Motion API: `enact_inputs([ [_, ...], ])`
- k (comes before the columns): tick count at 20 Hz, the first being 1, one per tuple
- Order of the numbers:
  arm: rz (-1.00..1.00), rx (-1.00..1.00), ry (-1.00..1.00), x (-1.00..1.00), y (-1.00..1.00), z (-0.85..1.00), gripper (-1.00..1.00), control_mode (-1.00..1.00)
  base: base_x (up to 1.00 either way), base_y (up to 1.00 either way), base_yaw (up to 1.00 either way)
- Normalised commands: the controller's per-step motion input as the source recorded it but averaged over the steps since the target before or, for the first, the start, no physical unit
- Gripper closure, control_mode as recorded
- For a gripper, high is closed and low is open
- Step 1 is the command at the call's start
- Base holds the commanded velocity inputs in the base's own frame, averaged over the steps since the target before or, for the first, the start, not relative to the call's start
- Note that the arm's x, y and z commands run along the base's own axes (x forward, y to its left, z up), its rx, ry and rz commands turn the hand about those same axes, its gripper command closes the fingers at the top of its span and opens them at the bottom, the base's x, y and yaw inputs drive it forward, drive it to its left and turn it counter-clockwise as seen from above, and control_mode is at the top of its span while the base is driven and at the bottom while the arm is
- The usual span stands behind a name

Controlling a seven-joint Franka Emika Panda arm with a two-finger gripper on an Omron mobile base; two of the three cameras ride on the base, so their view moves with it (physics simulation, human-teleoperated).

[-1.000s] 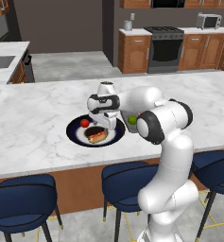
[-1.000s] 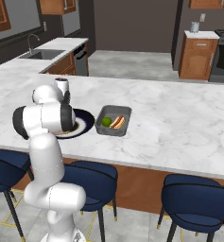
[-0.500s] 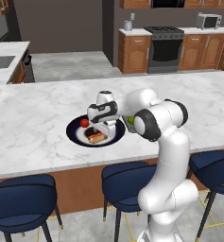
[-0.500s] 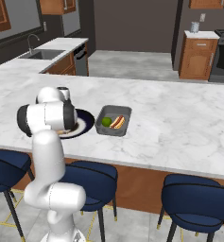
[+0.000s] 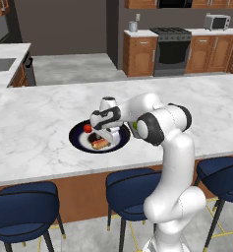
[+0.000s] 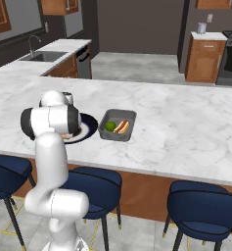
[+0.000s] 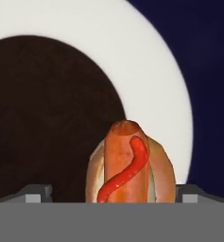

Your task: Place one cooked food and one vegetable from the large plate to each tupperware container.

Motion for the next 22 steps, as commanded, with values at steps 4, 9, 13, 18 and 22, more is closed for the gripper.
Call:
enact_inputs([
  [4, 0.00, 0.00, 0.00, 0.04, 0.05, -0.33, -1.00, -1.00, 0.00, 0.00, 0.00],
  [9, 0.00, -0.01, 0.00, 0.00, 0.02, -0.38, -1.00, -1.00, 0.00, 0.00, 0.00],
  [13, 0.00, 0.00, 0.00, 0.00, 0.02, -0.04, -1.00, -1.00, 0.00, 0.00, 0.00],
  [18, 0.00, 0.00, 0.00, 0.00, 0.04, -0.04, 1.00, -1.00, 0.00, 0.00, 0.00],
  [22, -0.01, 0.00, -0.01, 0.00, 0.10, 0.00, 1.00, -1.00, 0.00, 0.00, 0.00],
])
